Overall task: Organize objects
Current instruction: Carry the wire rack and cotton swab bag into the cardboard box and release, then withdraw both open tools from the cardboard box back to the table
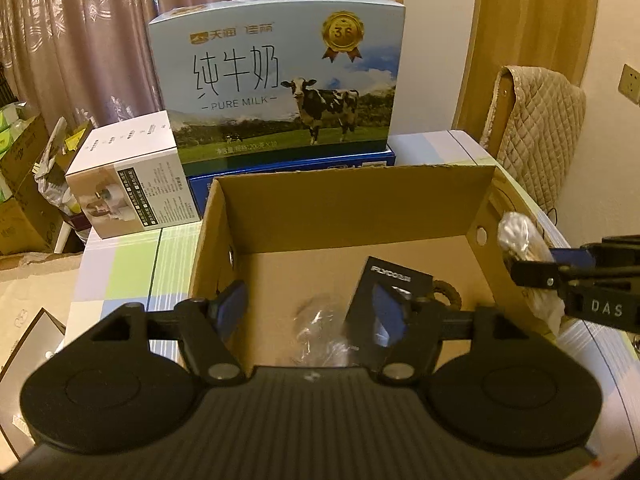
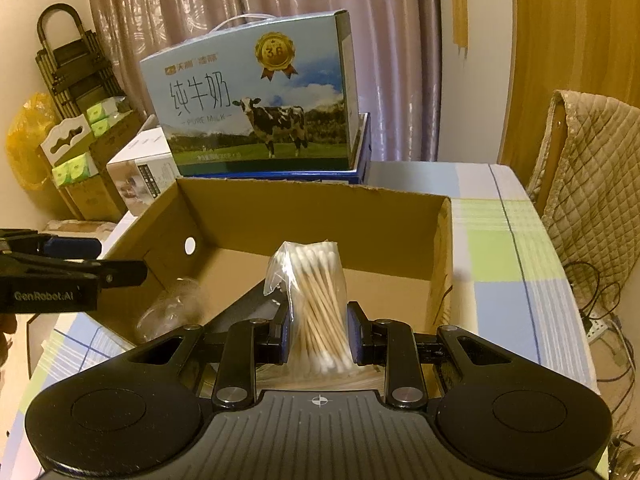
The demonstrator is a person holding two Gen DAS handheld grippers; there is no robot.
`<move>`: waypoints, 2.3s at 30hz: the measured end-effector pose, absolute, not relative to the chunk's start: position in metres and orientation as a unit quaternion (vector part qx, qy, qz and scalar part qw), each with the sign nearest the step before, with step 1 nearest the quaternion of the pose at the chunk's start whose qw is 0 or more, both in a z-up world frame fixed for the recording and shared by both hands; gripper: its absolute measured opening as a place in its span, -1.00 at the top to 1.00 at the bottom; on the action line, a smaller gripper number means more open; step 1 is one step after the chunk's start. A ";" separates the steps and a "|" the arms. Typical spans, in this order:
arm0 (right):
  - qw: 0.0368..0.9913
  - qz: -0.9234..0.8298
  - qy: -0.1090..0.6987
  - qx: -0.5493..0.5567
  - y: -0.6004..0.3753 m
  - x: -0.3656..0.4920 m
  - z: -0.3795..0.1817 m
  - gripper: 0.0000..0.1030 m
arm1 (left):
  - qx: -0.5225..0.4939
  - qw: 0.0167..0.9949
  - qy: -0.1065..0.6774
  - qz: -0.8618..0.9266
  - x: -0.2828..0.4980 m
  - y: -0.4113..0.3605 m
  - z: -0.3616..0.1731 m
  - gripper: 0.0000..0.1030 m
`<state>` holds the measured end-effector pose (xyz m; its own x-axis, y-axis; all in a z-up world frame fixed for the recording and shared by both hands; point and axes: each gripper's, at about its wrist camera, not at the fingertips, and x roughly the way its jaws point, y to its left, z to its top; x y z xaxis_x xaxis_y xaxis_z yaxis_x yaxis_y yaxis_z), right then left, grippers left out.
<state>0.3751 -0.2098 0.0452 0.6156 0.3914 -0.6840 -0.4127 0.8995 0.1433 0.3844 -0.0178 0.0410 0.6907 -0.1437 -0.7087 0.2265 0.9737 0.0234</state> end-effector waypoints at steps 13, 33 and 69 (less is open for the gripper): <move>0.909 0.208 0.359 0.035 -0.221 0.380 0.045 0.15 | 0.048 0.921 0.376 -0.091 0.366 -0.001 0.041 -0.26; 0.908 0.197 0.355 0.103 -0.287 0.242 0.075 0.11 | 0.030 0.928 0.362 -0.081 0.238 0.007 0.065 -0.49; 0.901 0.194 0.385 0.048 -0.337 0.053 0.044 -0.46 | 0.028 0.906 0.408 -0.110 0.047 -0.026 0.030 -0.98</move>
<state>0.0533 -0.3367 0.0445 0.6277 0.3872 -0.6753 -0.3135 0.9198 0.2359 0.0468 -0.0263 0.0296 0.6424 -0.1765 -0.7458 0.2215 0.9743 -0.0398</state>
